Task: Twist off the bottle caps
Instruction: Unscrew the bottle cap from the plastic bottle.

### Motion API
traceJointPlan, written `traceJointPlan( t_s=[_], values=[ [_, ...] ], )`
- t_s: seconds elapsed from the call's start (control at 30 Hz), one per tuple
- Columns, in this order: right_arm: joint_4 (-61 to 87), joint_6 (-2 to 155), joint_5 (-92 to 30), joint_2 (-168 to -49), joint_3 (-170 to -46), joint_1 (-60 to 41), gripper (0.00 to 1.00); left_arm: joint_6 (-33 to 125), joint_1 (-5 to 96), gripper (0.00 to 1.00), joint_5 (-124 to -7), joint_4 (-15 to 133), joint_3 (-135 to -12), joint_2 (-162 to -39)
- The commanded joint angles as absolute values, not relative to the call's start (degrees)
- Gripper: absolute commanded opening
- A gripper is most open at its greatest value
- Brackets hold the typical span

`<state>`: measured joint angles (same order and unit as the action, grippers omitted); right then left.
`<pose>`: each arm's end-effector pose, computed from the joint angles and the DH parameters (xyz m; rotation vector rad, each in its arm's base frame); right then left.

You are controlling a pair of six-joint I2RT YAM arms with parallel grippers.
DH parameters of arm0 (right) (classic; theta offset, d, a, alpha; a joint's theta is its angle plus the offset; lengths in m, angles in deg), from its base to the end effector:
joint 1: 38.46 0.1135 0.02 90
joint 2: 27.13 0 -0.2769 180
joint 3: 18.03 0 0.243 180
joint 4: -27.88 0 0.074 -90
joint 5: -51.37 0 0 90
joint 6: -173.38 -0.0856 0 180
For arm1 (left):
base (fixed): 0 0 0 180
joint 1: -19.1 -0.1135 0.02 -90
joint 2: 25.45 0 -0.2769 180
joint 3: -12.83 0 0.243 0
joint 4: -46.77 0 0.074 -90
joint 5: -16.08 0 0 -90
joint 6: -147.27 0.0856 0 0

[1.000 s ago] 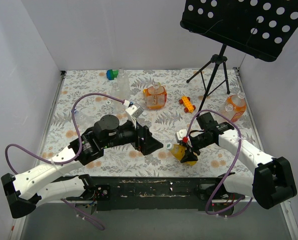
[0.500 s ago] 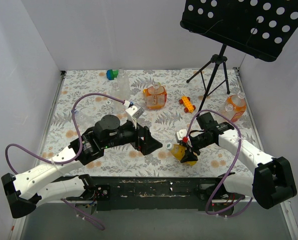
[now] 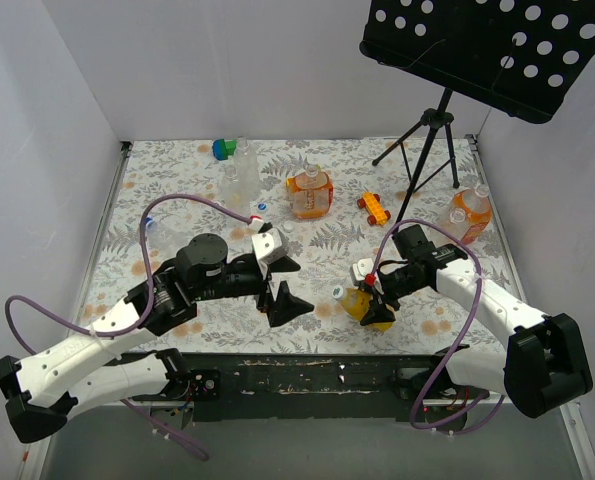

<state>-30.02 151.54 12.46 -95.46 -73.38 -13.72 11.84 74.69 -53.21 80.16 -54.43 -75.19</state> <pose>0.1505 0.1427 0.1955 -1.8459 1.4920 0.9031 0.0999 -0.1994 0.3558 0.4790 2.0851 -1.4816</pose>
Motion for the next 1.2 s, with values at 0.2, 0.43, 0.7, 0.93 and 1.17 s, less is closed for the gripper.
traceJointPlan(
  t_s=[0.2, 0.43, 0.7, 0.93, 1.17],
  values=[
    [-30.6, 153.1, 15.5, -95.6, -73.9, -13.8, 0.12, 26.9, 74.5, 0.98, -47.6, 78.5, -51.8, -75.5],
    [-31.5, 153.8, 15.6, -95.9, -74.2, -13.8, 0.12, 27.3, 74.4, 0.98, -47.6, 77.2, -50.5, -76.7],
    [-31.5, 153.8, 15.5, -96.1, -74.2, -13.8, 0.12, 27.3, 74.4, 0.98, -47.7, 78.3, -50.4, -76.5],
    [-31.5, 153.7, 15.4, -96.3, -74.3, -13.8, 0.12, 27.8, 74.4, 0.98, -48.3, 80.8, -50.8, -76.3],
    [-31.5, 153.8, 15.3, -96.5, -74.3, -13.8, 0.11, 27.9, 74.4, 0.98, -48.7, 81.6, -50.4, -75.8]
  ],
)
